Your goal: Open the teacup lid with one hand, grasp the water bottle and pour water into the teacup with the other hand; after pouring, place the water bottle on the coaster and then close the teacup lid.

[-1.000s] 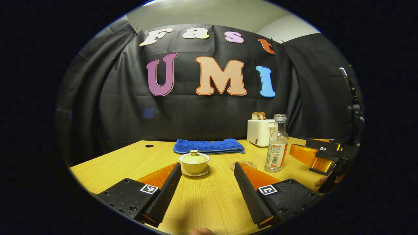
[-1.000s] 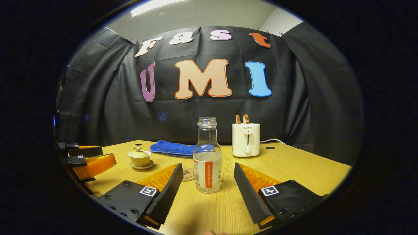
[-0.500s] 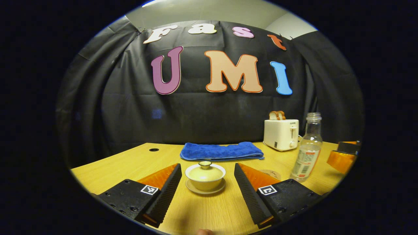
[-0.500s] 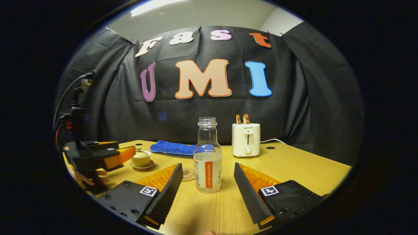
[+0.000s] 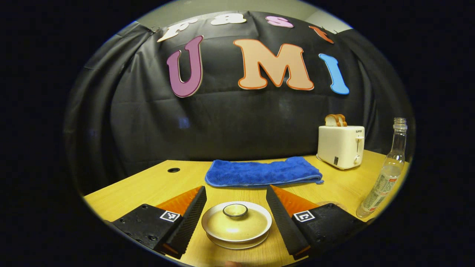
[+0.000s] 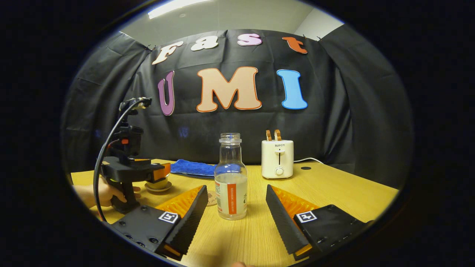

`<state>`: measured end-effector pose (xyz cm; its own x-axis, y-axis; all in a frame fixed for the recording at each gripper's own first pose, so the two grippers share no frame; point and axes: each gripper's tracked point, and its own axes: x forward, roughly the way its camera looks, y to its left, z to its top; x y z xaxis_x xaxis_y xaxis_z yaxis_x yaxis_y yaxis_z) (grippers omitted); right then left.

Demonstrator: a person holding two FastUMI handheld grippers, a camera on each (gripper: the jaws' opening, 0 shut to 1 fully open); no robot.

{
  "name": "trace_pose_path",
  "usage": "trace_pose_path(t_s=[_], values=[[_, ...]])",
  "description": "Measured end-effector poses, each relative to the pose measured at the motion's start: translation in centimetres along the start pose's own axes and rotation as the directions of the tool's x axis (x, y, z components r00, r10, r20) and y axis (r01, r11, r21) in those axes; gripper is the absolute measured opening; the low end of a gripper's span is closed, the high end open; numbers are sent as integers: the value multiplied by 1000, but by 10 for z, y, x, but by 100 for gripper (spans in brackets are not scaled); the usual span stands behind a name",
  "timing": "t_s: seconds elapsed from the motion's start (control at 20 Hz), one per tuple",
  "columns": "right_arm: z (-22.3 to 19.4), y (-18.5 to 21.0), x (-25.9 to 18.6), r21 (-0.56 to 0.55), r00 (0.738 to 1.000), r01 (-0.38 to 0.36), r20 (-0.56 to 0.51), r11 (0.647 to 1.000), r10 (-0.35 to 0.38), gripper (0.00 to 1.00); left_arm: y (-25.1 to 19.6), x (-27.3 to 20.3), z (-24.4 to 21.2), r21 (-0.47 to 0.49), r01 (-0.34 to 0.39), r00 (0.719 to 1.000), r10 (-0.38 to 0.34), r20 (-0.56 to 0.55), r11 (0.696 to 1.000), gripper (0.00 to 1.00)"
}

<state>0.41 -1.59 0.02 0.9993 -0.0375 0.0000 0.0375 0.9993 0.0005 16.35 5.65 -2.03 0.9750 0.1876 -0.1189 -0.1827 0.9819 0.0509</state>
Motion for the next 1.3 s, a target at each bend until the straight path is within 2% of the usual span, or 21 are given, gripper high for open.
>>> trace_pose_path(t_s=[0.3,0.4,0.55,0.7,0.95,1.15,1.2,1.3], values=[[0,0,0,0,1000,2,0,1000,-2,98,4,2,-1,11,-34,999,35,-14,999,93],[0,0,0,0,1000,2,-1,1000,-2,98,10,3,-3,12,-69,997,69,-24,998,74],[1,0,0,0,1000,0,0,1000,0,99,6,4,-6,24,-64,997,65,-47,998,30],[1,-2,0,0,1000,3,-1,1000,-3,98,6,4,-4,6,-46,998,47,-33,999,26],[1,-2,0,0,1000,5,-1,1000,-5,98,3,0,-3,-16,-24,999,23,-22,1000,25],[1,-1,1,0,1000,5,1,1000,-5,98,6,-10,25,-39,-6,989,12,146,999,25],[1,-1,1,0,1000,5,0,1000,-5,98,5,-9,16,-63,1,993,7,120,998,23],[1,-2,0,0,1000,5,1,1000,-5,98,3,-9,16,-53,14,993,-8,119,998,23]])
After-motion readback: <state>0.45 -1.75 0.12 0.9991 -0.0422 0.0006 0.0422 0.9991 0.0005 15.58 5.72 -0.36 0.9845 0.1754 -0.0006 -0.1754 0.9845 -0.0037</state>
